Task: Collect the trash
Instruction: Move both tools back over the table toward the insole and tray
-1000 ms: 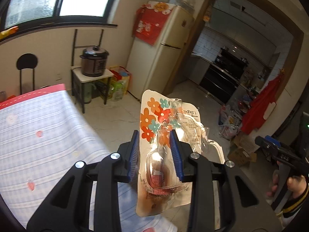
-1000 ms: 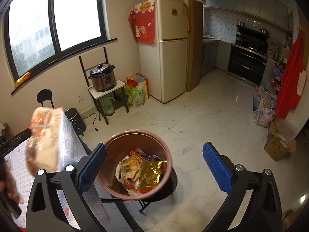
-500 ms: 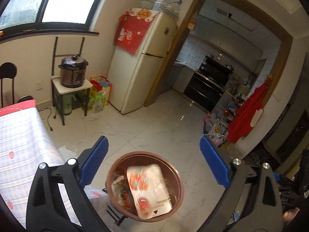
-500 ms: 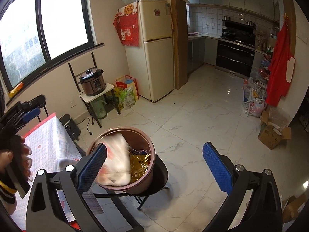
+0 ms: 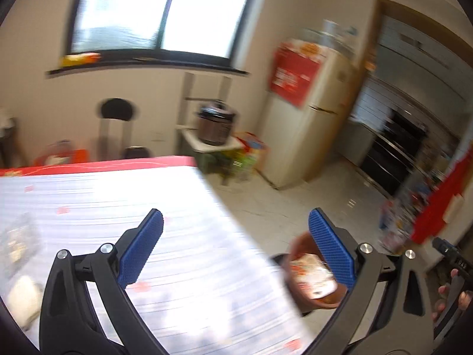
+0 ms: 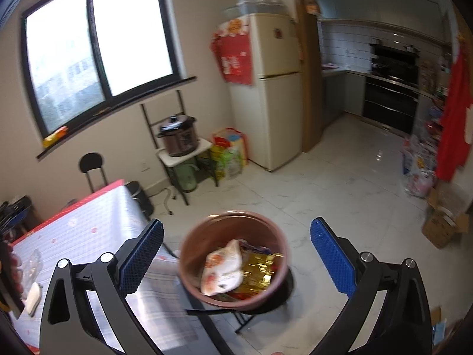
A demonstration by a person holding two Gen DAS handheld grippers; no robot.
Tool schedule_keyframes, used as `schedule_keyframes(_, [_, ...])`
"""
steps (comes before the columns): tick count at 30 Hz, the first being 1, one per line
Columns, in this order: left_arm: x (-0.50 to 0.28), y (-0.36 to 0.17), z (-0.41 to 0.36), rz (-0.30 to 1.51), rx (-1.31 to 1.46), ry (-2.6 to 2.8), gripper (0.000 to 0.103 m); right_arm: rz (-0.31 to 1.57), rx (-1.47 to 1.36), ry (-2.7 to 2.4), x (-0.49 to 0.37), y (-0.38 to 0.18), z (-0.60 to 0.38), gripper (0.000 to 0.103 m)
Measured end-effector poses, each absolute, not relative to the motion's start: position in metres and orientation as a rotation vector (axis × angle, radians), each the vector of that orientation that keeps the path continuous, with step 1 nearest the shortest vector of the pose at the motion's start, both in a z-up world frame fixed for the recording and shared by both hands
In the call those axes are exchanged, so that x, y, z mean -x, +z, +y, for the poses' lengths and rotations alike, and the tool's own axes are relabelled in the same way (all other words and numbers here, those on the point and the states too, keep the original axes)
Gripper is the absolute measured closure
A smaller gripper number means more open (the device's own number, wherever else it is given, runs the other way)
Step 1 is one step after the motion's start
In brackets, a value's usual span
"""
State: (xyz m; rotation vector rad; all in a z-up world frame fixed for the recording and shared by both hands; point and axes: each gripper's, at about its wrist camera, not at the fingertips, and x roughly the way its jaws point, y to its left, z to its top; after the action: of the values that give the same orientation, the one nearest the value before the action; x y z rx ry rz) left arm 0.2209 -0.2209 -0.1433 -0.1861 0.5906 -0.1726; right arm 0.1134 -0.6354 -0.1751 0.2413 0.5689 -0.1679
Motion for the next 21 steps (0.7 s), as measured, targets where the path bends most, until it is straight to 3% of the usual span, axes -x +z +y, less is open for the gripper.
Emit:
schedule_keyframes(10, [-0.096,-0.128,-0.001,0.560,0.221,0.255,0.006,0.595,-0.227,0.038,-0.162,-0.181,-0.508,0.005])
schedule_keyframes(21, [-0.001,-0.171,0.174,0.628,0.332,0.408,0.006,0.734,-0.120,0.367,-0.167,-0.189,-0.269,0.005])
